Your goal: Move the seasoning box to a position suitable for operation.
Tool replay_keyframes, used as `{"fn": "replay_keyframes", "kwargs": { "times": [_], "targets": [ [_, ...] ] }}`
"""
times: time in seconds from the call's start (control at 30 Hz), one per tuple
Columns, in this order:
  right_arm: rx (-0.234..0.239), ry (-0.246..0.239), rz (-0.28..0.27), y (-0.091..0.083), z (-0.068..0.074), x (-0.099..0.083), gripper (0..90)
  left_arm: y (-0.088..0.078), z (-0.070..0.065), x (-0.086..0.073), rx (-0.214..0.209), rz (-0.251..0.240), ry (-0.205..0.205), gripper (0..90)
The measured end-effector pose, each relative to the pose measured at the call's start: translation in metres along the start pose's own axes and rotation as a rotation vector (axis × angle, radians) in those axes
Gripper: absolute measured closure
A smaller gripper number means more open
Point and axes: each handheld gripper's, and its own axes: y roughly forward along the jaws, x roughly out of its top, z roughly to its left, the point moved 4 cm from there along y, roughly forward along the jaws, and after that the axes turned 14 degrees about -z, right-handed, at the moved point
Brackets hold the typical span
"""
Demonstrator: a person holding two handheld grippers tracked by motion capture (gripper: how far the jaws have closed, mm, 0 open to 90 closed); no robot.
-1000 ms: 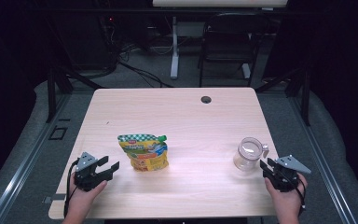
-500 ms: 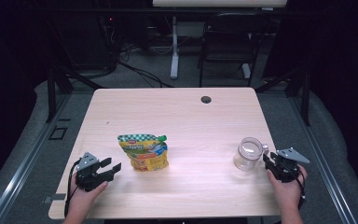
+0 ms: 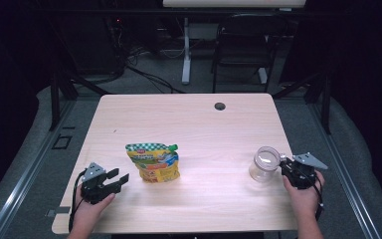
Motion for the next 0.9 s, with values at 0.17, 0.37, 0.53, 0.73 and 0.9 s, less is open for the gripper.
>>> {"fn": "replay_keyframes", "kwargs": {
  "times": [0.17,0.37,0.53,0.73,0.9],
  "targets": [
    [-0.006,-0.021,-0.005,-0.002,0.003,0.004,81.2,-0.001,0.001,0.0,0.002,-0.002,-0.011,49.2],
    [-0.032,-0.024,0.023,-0.006,0.009,0.006,84.8,0.0,-0.002,0.0,-0.006,-0.003,-0.018,49.2],
    [-0.019,-0.039,0.039,-0.01,0.028,0.009,85.7,0.001,-0.008,0.001,-0.024,0.002,0.007,49.2],
    [0.068,-0.047,0.066,-0.013,0.075,0.014,86.2,0.001,-0.008,0.002,-0.025,0.0,0.016,49.0],
    [0.12,-0.067,0.065,-0.01,0.109,0.017,86.2,0.0,-0.007,0.002,-0.024,-0.005,0.002,49.0]
  ]
}}
